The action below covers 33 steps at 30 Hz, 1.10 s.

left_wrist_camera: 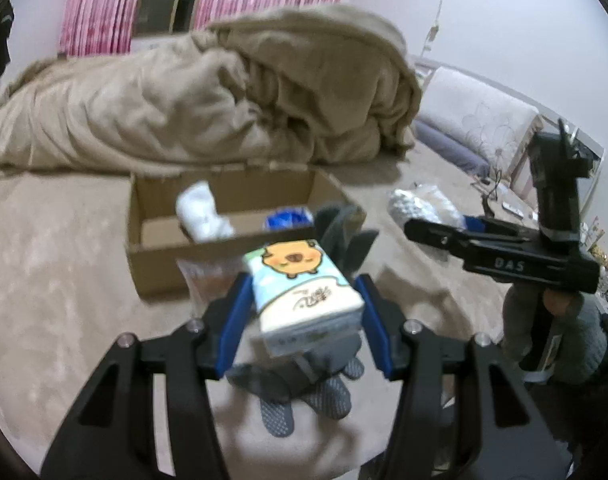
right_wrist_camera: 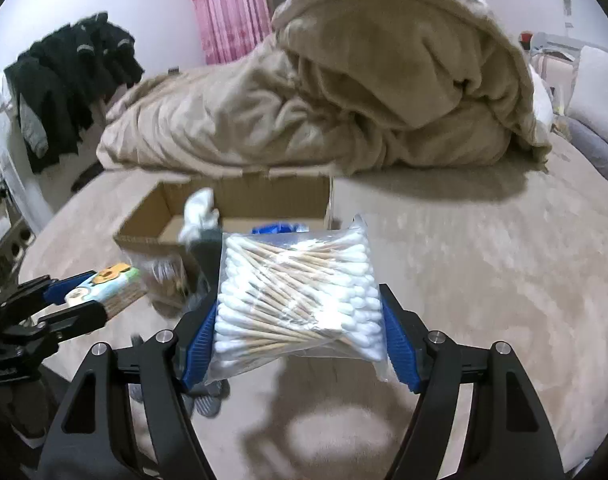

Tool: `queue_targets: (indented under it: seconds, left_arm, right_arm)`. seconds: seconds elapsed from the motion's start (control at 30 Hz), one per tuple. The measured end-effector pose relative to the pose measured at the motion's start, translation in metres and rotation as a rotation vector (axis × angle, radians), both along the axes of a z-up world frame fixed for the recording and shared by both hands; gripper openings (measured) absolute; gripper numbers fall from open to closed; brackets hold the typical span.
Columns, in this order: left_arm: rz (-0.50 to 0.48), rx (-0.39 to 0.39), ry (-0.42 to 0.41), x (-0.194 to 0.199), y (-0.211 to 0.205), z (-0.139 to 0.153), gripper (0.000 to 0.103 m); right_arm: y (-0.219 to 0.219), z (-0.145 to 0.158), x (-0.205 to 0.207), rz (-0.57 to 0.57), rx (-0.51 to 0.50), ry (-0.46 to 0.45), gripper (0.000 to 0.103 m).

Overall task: Organize objects
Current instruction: 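Lower the tissue pack and cotton swab bag into the box and open both grippers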

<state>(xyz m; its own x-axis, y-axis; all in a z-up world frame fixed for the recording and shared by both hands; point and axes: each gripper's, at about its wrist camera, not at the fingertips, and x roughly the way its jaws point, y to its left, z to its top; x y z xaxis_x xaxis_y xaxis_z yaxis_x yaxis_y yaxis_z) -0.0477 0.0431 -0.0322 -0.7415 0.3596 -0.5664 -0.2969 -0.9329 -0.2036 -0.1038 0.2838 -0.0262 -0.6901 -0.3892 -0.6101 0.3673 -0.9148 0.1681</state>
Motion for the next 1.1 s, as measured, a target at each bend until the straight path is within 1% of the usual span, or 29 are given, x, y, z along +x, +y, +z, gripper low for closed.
queue_targets:
  seconds: [0.07, 0.2, 0.37, 0.43, 0.67, 0.73, 0.8, 0.87, 1.0, 1.1]
  left_arm:
    - [0.015, -0.004, 0.029, 0.0, -0.004, 0.009, 0.054]
    - [0.053, 0.022, 0.062, -0.008, -0.02, 0.024, 0.054]
    - [0.106, 0.044, 0.089, -0.021, -0.039, 0.036, 0.054]
    - [0.112, 0.047, 0.092, -0.026, -0.044, 0.04, 0.054]
    - [0.143, 0.057, 0.157, -0.043, -0.058, 0.07, 0.054]
    - [0.148, 0.051, 0.167, -0.048, -0.058, 0.074, 0.054]
    - [0.152, 0.036, 0.17, -0.055, -0.057, 0.075, 0.054]
    - [0.159, 0.025, 0.155, -0.066, -0.058, 0.072, 0.054]
    - [0.182, 0.005, 0.131, -0.089, -0.063, 0.061, 0.054]
    - [0.19, 0.006, 0.074, -0.108, -0.068, 0.045, 0.054]
  right_arm:
    - [-0.002, 0.007, -0.001, -0.001, -0.014, 0.016, 0.076]
    - [-0.011, 0.017, -0.005, -0.002, -0.024, 0.046, 0.076]
    - [-0.023, 0.031, -0.009, -0.001, -0.035, 0.1, 0.076]
    - [-0.026, 0.036, -0.012, -0.011, -0.051, 0.112, 0.076]
    - [-0.037, 0.059, -0.031, -0.032, -0.121, 0.153, 0.076]
    - [-0.041, 0.065, -0.039, -0.039, -0.12, 0.173, 0.076]
    - [-0.046, 0.067, -0.049, -0.044, -0.125, 0.165, 0.076]
    - [-0.053, 0.066, -0.06, -0.041, -0.123, 0.161, 0.076]
    - [-0.07, 0.053, -0.08, -0.033, -0.101, 0.108, 0.076]
    - [-0.088, 0.04, -0.091, -0.019, -0.067, 0.079, 0.076]
